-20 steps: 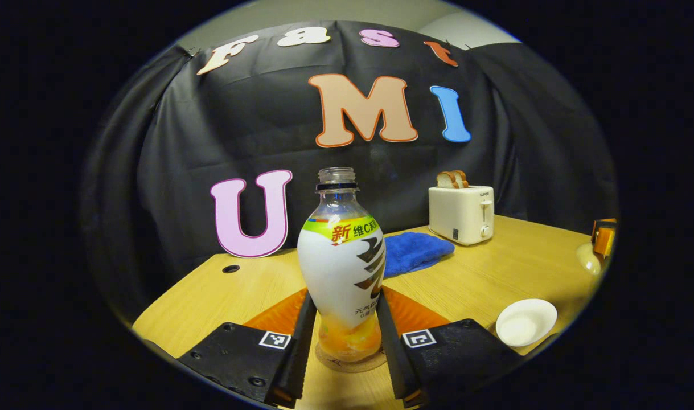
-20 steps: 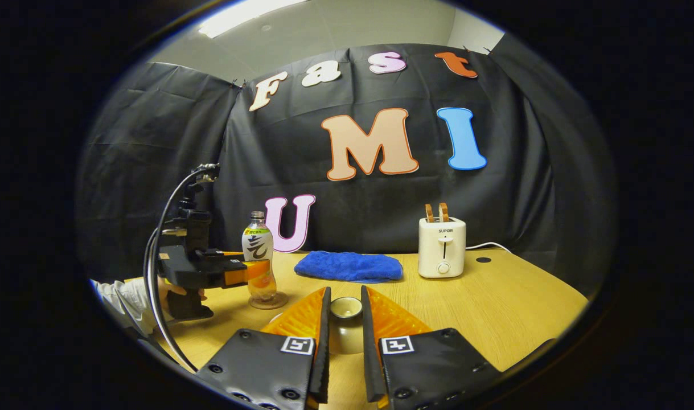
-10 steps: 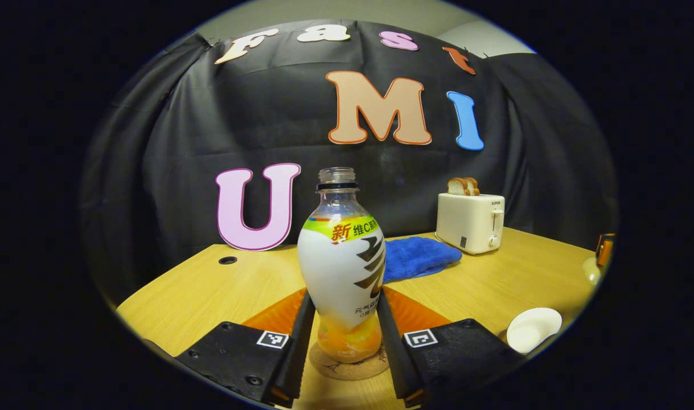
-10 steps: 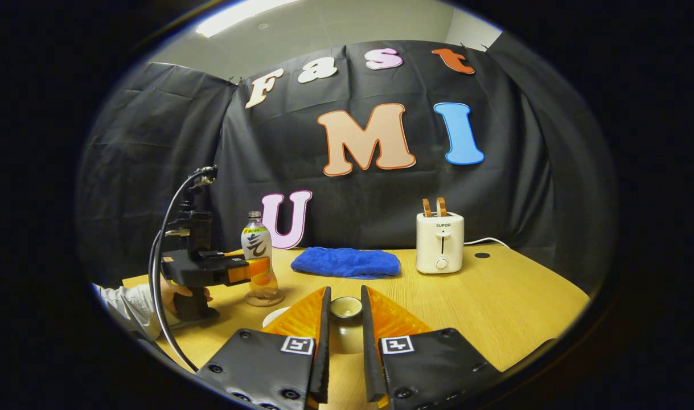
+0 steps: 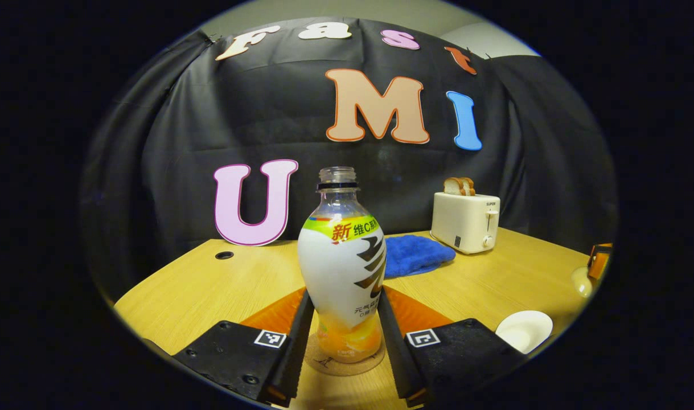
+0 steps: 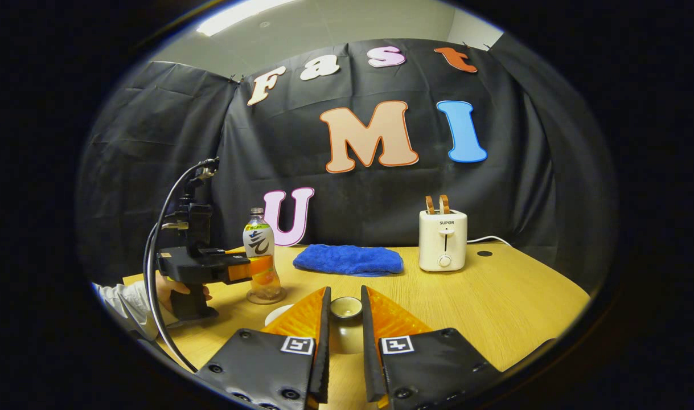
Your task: Open the teacup lid with one hand, grasp the water bottle and pour water into the teacup with the other hand; after pouring, place the water bottle on the coaster and then close the teacup lid.
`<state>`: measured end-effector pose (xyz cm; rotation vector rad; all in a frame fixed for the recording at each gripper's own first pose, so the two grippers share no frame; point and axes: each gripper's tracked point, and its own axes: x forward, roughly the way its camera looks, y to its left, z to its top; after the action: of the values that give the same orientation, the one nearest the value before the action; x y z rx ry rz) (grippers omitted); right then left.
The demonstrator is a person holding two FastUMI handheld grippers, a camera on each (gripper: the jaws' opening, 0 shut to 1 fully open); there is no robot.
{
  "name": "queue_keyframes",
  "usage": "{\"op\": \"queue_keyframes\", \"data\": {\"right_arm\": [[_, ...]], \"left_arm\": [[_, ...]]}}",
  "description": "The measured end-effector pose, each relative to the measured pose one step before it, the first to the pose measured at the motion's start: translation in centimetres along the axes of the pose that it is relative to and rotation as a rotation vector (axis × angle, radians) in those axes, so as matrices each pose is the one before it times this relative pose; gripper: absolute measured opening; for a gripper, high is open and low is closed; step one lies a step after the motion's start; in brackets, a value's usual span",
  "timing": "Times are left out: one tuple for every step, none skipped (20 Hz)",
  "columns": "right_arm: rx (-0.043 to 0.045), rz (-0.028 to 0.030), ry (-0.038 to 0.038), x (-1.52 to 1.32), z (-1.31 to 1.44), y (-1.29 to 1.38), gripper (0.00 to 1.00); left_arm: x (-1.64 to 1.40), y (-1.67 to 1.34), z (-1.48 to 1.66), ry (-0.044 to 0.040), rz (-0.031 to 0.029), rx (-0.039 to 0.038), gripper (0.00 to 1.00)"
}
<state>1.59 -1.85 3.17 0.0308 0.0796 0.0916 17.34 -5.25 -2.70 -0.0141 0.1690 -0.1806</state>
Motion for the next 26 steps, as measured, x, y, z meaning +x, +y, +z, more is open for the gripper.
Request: {"op": "queue_keyframes", "data": {"right_arm": [[0.00062, 0.00105, -0.00055, -0.033, 0.043, 0.065, 0.29], [-0.00076, 0.00047, -0.00081, -0.040, 0.021, 0.024, 0.29], [-0.00176, 0.00111, -0.00093, -0.014, 0.023, 0.063, 0.29], [-0.00066, 0.00054, -0.00166, -0.004, 0.079, 0.056, 0.28], [0.00046, 0.00162, -0.00118, -0.018, 0.054, 0.052, 0.27], [0.00023, 0.00053, -0.00006, -0.016, -0.086, 0.038, 0.28], [-0.00023, -0.00072, 0.00062, -0.011, 0.021, -0.037, 0.28], [0.00044, 0.00067, 0.00038, 0.028, -0.051, -0.036, 0.27], [0.00067, 0.00053, 0.00246, 0.024, -0.023, 0.012, 0.28], [0.00191, 0.00172, 0.00091, 0.036, -0.044, 0.095, 0.29], [0.00098, 0.00209, 0.00082, -0.023, 0.042, 0.082, 0.29], [-0.00109, 0.00075, -0.00031, 0.011, -0.072, 0.054, 0.29], [-0.00238, 0.00010, 0.00150, 0.028, -0.033, 0.012, 0.29], [-0.00061, 0.00097, 0.00172, 0.010, -0.144, 0.072, 0.28], [0.00090, 0.00212, 0.00120, 0.016, -0.037, 0.068, 0.27], [0.00036, 0.00157, -0.00052, 0.009, 0.007, 0.084, 0.29], [-0.00057, 0.00163, -0.00062, 0.022, 0.035, 0.071, 0.29], [0.00120, 0.00362, 0.00038, 0.035, -0.051, 0.131, 0.29], [0.00244, 0.00289, -0.00326, -0.007, 0.114, 0.090, 0.29], [0.00003, 0.00123, -0.00216, 0.072, 0.103, 0.143, 0.28], [-0.00399, 0.00083, -0.00251, 0.027, 0.120, 0.142, 0.28], [-0.00519, 0.00264, -0.00463, 0.027, 0.072, 0.164, 0.28], [-0.00582, 0.00388, -0.00563, -0.003, 0.146, 0.192, 0.27], [-0.00397, 0.00192, -0.00492, 0.114, 0.173, 0.108, 0.28], [0.00136, 0.00342, -0.00835, 0.135, 0.164, 0.085, 0.28], [0.00589, 0.00674, -0.00569, 0.111, 0.088, 0.224, 0.28]], "left_arm": [[0.003, -0.022, -0.063, 0.00702, 0.00001, 0.00396, 0.62], [0.010, -0.065, 0.049, 0.00038, 0.00013, -0.00194, 0.63], [0.063, -0.157, -0.203, 0.00308, 0.00096, -0.00476, 0.66], [-0.003, 0.009, -0.209, 0.00791, 0.00226, -0.00489, 0.67], [0.075, 0.105, -0.231, 0.00535, 0.01076, -0.00312, 0.69], [-0.068, -0.008, -0.150, 0.00476, 0.00574, -0.00237, 0.71], [-0.164, 0.102, -0.186, -0.00124, 0.00177, -0.00441, 0.79], [-0.198, 0.303, -0.092, 0.00155, 0.00215, -0.00171, 0.81], [-0.073, 0.295, -0.068, -0.00029, 0.00078, -0.00129, 0.82], [0.028, -0.064, -0.009, -0.00014, 0.00208, 0.00048, 0.82], [0.051, 0.016, -0.046, 0.00016, 0.00309, 0.00223, 0.87], [-0.047, 0.021, -0.055, -0.00030, 0.00111, 0.00303, 0.90], [-0.018, 0.062, 0.011, 0.00060, -0.00009, 0.00300, 0.92], [-0.154, 0.009, -0.028, 0.00033, -0.00042, -0.00083, 0.92], [0.034, -0.095, -0.100, 0.00104, -0.00100, 0.00151, 0.92], [-0.029, -0.041, -0.013, 0.00005, 0.00047, 0.00285, 0.92], [-0.190, -0.063, -0.072, -0.00332, 0.00300, 0.00163, 0.93], [-0.276, -0.008, 0.049, -0.00297, 0.00288, 0.00146, 0.94], [-0.097, -0.111, 0.329, -0.01814, -0.00105, 0.00306, 0.95], [-0.317, -0.168, 0.144, -0.00559, -0.00103, 0.00346, 0.95], [-0.212, -0.358, -0.082, -0.00098, -0.00247, 0.00667, 0.94], [-0.437, -0.131, 0.081, -0.00594, 0.00116, 0.00839, 0.95], [-0.562, 0.209, 0.135, -0.01104, 0.01342, 0.00910, 0.95], [-0.642, 0.299, 0.420, -0.02315, 0.01433, 0.01224, 0.94], [-0.585, 0.062, 0.343, -0.01723, 0.00977, 0.00641, 0.94], [-0.624, 0.033, 0.095, -0.00648, 0.00474, 0.00789, 0.94]]}}
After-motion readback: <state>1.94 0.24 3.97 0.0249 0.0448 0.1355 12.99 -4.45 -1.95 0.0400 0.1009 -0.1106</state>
